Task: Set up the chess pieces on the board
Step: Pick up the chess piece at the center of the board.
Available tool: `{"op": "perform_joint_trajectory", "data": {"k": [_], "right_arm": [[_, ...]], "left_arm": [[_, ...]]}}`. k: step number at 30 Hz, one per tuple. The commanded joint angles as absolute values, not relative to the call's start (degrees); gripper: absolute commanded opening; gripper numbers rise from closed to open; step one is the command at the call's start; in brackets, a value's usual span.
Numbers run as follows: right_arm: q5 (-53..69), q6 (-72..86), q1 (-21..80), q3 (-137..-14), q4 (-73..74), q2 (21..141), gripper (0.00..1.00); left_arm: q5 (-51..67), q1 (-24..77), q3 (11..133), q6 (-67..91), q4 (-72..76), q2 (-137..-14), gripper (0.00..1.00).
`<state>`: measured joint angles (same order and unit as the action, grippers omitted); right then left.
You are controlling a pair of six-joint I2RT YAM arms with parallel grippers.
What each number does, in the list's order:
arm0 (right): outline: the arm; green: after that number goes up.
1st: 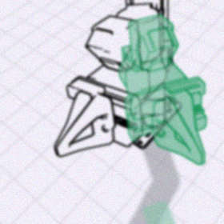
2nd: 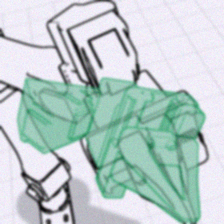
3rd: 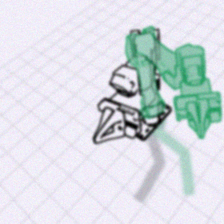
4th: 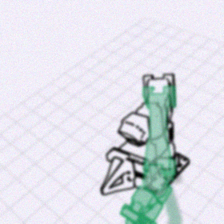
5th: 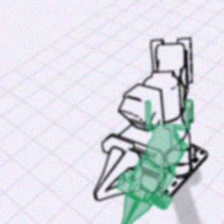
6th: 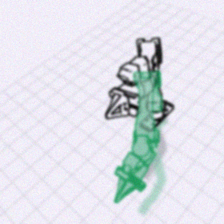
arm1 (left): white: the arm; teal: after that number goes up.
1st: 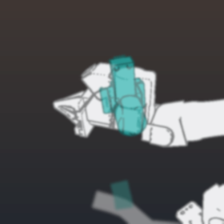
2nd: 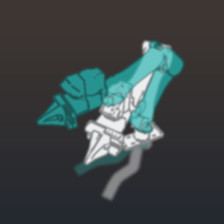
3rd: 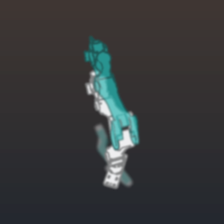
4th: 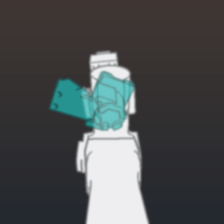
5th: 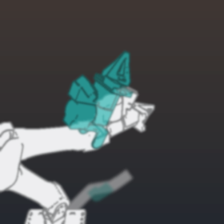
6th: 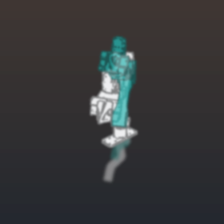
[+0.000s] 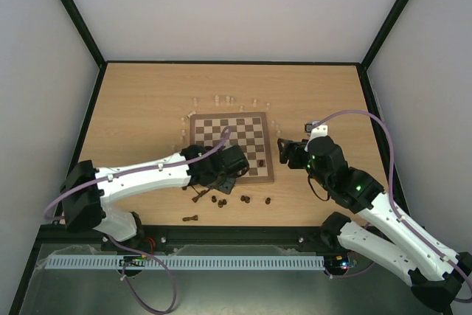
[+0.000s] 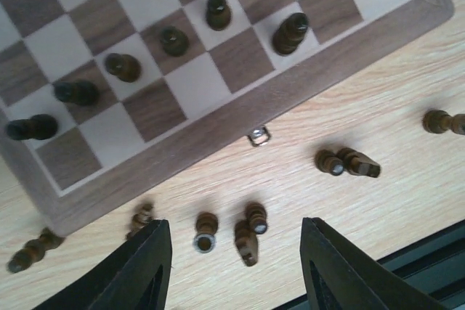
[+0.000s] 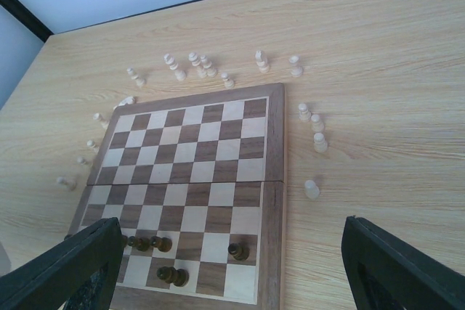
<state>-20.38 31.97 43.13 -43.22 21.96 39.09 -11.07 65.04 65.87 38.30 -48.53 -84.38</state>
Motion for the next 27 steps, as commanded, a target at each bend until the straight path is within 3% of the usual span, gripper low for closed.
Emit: {"op": "perform_joint_trajectory", "data": {"k": [1, 13, 27], "right_arm": [[-20.53, 31.91, 42.89, -42.71, 22.06, 39.29, 0.83], [-18.04, 31.55, 42.84, -42.54, 21.55, 38.38, 0.83], [-16.19, 31.29, 42.80, -42.32, 21.26, 37.23, 0.83]], "left_arm": [[-8.39, 66.62, 65.95, 42.77, -45.03, -87.09, 0.53], [-6.85, 69.69, 70.46, 48.37, -43.67, -98.76, 0.57], [-5.51, 70.04, 71.63, 49.88, -42.42, -102.88, 0.57]]}}
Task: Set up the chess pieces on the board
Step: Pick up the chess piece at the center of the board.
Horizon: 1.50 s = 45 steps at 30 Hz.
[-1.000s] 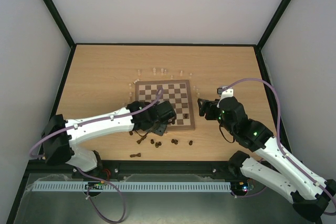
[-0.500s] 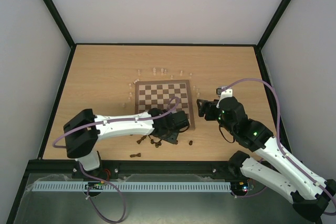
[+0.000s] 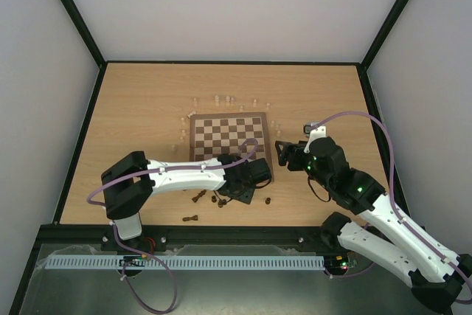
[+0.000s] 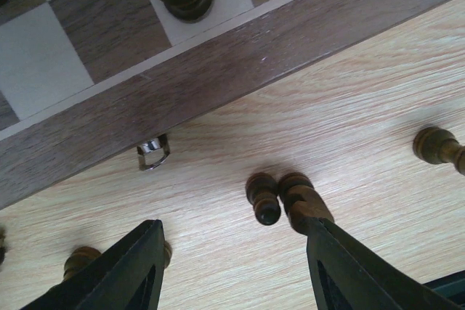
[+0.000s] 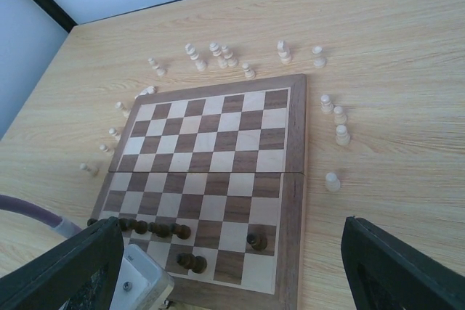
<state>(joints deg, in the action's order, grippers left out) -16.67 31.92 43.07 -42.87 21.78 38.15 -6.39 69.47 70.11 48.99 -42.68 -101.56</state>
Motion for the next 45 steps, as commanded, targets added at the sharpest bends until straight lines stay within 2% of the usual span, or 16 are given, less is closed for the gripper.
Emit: {"op": "perform_joint_trajectory", "data": {"k": [1, 27, 45], "right_arm": [[-16.13, 31.29, 42.80, -42.35, 21.27, 37.26, 0.83], [-15.75, 31.23, 42.80, -42.10, 21.16, 37.44, 0.83], [-15.61, 31.28, 42.79, -41.92, 21.15, 37.48, 0.83]], "left_arm": [[-5.48, 70.04, 71.55, 49.92, -42.30, -103.02, 0.57], [-9.73, 69.78, 68.93, 52.82, -43.98, -100.78, 0.54], [-7.32, 70.49, 68.35, 52.20, -41.90, -103.33, 0.52]]}}
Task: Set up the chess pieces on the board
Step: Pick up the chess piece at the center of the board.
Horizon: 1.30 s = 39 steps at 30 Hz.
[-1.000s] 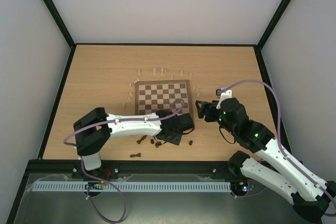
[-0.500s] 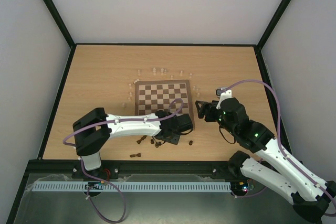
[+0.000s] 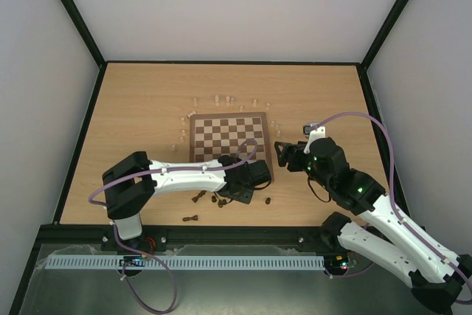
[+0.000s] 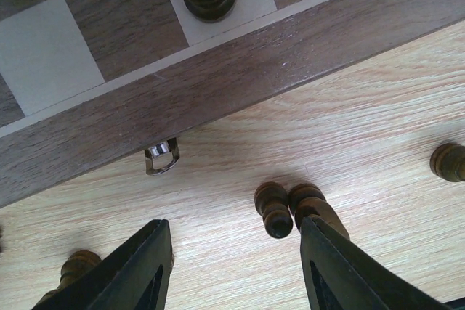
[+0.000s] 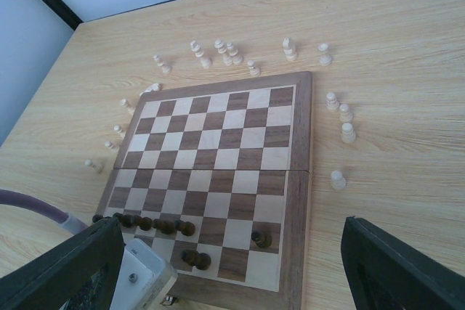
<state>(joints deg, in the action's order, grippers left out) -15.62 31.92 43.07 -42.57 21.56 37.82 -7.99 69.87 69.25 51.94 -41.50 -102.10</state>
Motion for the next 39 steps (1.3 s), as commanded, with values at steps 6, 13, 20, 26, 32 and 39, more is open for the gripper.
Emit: {"op": "perform_joint_trajectory", "data": {"k": [6, 13, 20, 26, 32, 39], "right_arm": [[-15.47, 31.20, 42.80, -41.92, 21.16, 37.44, 0.83], [-15.30, 31.20, 42.80, -41.85, 21.17, 37.33, 0.83], [-15.13, 31.20, 42.78, -41.84, 21.05, 37.35, 0.83], [-15.04, 31.20, 42.80, -41.75, 21.05, 37.24, 0.83], [-14.94, 31.11, 42.76, -41.75, 21.08, 37.35, 0.83], [-14.78, 31.11, 42.76, -41.75, 21.02, 37.35, 0.83]], "left_arm": [[-7.03, 70.58, 68.07, 52.28, -41.66, -103.62, 0.52], [-6.51, 70.58, 67.68, 52.45, -41.33, -104.37, 0.51], [-7.25, 70.66, 67.59, 52.90, -41.91, -103.81, 0.50], [-8.23, 70.62, 67.86, 53.24, -42.70, -103.31, 0.48], [-8.84, 70.56, 67.95, 53.37, -43.15, -102.84, 0.40], [-8.79, 70.58, 68.24, 53.35, -43.16, -102.53, 0.41]]}}
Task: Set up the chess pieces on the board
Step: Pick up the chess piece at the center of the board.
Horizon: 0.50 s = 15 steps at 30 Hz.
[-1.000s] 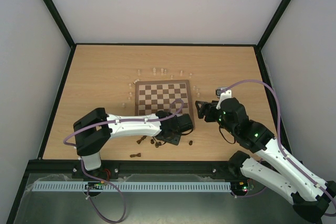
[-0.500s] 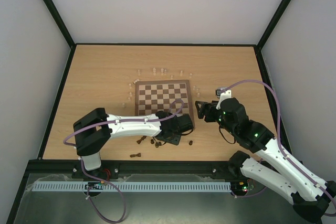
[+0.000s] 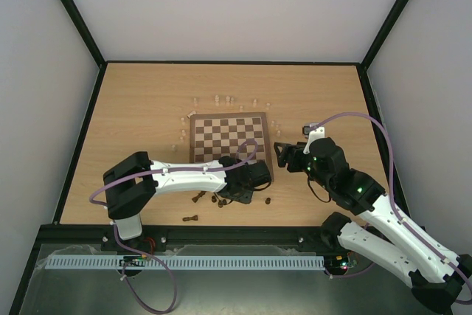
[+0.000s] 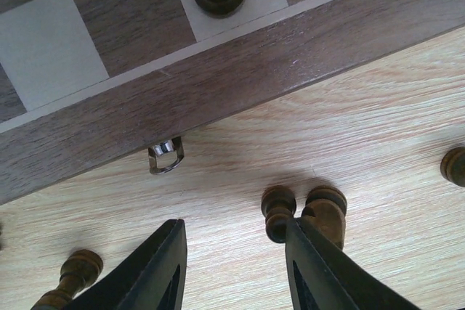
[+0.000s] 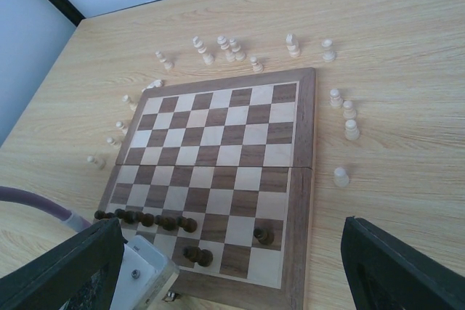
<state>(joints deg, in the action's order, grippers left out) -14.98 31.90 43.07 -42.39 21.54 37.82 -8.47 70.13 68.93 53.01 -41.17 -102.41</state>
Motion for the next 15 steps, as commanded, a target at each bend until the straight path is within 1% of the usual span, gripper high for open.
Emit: {"op": "perform_joint_trajectory", "data": {"k": [1, 6, 15], "right_arm": [[-14.78, 31.11, 42.80, -41.75, 20.99, 37.31, 0.83], [-14.77, 31.11, 42.80, -41.66, 20.99, 37.34, 0.83], [-14.77, 31.11, 42.76, -41.61, 20.95, 37.22, 0.83]], "left_arm": [[-8.79, 70.62, 68.35, 53.24, -43.09, -102.49, 0.42], [-8.61, 70.81, 68.93, 53.09, -42.65, -102.39, 0.44], [-7.88, 71.18, 69.00, 52.97, -41.96, -103.07, 0.44]]}}
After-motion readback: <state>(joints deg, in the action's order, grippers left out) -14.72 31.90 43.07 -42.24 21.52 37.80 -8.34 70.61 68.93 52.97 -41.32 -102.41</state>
